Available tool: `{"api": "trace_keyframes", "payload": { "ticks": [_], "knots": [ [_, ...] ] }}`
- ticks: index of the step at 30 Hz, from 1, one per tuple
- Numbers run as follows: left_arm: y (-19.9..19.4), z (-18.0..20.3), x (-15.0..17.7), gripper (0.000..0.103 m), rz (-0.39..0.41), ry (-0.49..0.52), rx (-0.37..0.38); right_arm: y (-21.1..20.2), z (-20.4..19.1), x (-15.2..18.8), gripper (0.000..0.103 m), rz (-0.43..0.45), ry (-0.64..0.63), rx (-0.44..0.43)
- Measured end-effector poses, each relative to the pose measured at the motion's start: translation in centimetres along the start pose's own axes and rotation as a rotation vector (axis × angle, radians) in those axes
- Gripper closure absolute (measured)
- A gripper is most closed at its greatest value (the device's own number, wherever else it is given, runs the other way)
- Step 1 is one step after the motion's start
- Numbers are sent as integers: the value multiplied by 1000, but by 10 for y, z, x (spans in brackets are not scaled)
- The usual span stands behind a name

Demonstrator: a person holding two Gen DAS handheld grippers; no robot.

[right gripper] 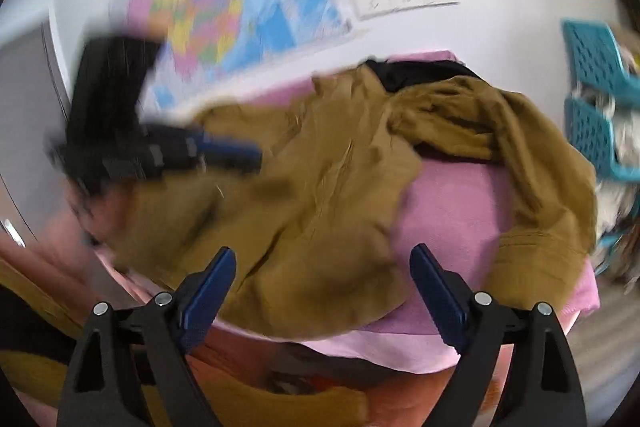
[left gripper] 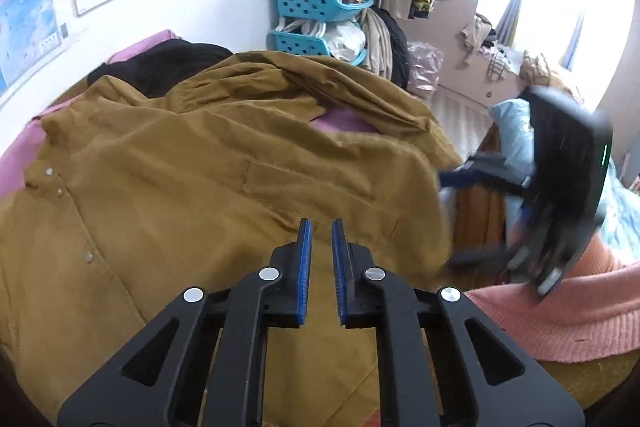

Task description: Fold large clothes

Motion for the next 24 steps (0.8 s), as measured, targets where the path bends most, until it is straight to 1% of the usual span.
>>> {"api": "trace_keyframes", "payload": {
  "ticks": [1, 3, 4, 6, 7, 9, 12, 14, 15, 17, 18, 19, 21, 22, 24],
  "knots": [
    [3, 1, 1, 92, -5, -1, 0, 10, -9, 5, 17, -17, -70, 49],
    [7, 2, 2, 91, -17, -1, -11, 21, -18, 14, 17, -38, -153, 109],
    [8, 1, 3, 91, -24, -1, -13, 20, -15, 17, 17, -38, -152, 112],
    [12, -4, 4, 91, -31, -19, -13, 10, -5, 21, 17, -28, -116, 59],
    [13, -7, 6, 91, -34, -29, -2, 4, 0, 23, 16, -24, -110, 50],
    [18, -14, 4, 91, -38, -44, 0, -4, 12, 30, 15, -22, -128, 95],
    [22, -16, 2, 91, -37, -51, 20, -8, 16, 41, 15, -29, -170, 135],
    [25, -15, 0, 90, -39, -50, 31, -3, 10, 43, 18, -18, -211, 166],
    [28, -15, -1, 89, -44, -48, 29, 3, 6, 44, 22, -3, -235, 192],
    [32, -15, -2, 86, -52, -48, 29, 15, -3, 47, 24, -11, -297, 209],
    [34, -15, -2, 86, -57, -52, 25, 21, -8, 50, 30, -8, -354, 250],
    [35, -16, -2, 86, -60, -56, 25, 23, -9, 50, 33, -2, -372, 267],
    [36, -17, -3, 85, -62, -60, 23, 20, -8, 44, 35, 41, -344, 268],
    [35, -18, -3, 83, -61, -62, 24, 14, -6, 43, 35, 67, -315, 241],
    [36, -19, -4, 82, -61, -68, 29, 3, -1, 35, 35, 123, -240, 171]
  ]
}}
Point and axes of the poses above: each gripper's, at about its wrist camera, not at the fingertips, and y roughly the way its jaws point, z to its right, x to its underside, the point moved 4 cm from there along y, roughly the way its jaws point, and after that the axes turned 14 degrees about x, right-handed, at the moved point
